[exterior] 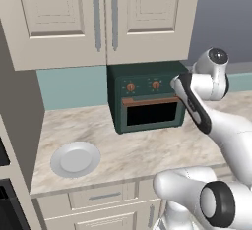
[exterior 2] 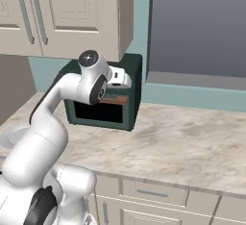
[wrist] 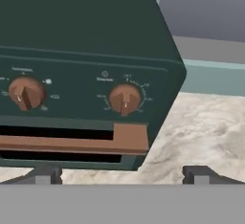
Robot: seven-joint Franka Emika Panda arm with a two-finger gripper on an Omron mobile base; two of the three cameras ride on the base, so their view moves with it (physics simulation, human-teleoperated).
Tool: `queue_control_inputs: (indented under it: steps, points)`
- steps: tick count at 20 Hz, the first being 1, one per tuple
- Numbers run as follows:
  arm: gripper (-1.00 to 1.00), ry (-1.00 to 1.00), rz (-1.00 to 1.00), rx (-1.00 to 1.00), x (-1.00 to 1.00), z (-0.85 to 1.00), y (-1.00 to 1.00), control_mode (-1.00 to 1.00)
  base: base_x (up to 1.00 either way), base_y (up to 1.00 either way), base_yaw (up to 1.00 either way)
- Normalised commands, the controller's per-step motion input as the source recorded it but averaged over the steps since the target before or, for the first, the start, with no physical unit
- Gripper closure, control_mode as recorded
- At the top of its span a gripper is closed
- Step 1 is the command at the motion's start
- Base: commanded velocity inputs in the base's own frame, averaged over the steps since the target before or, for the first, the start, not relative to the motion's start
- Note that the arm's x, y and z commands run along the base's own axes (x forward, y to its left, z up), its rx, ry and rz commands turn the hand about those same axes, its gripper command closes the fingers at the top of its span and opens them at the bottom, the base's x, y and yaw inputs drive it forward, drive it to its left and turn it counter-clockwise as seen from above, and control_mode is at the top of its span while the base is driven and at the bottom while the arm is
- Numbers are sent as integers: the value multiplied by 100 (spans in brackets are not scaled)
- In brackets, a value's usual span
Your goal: Pick up the bagel from the plate, place it on the toaster oven rack, close the door, and set the timer.
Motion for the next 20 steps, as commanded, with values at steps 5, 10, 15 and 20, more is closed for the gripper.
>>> queue_control_inputs:
  steps: [5, 10, 15, 20]
  points:
    - [-100, 0, 0, 0, 39, -15, 0, -100, 0, 0, 0]
    - [-100, 0, 0, 0, 39, -18, 0, -100, 0, 0, 0]
    - [-100, 0, 0, 0, 31, -18, 0, -100, 0, 0, 0]
    - [-100, -1, 0, 0, 25, -12, 0, -100, 0, 0, 0]
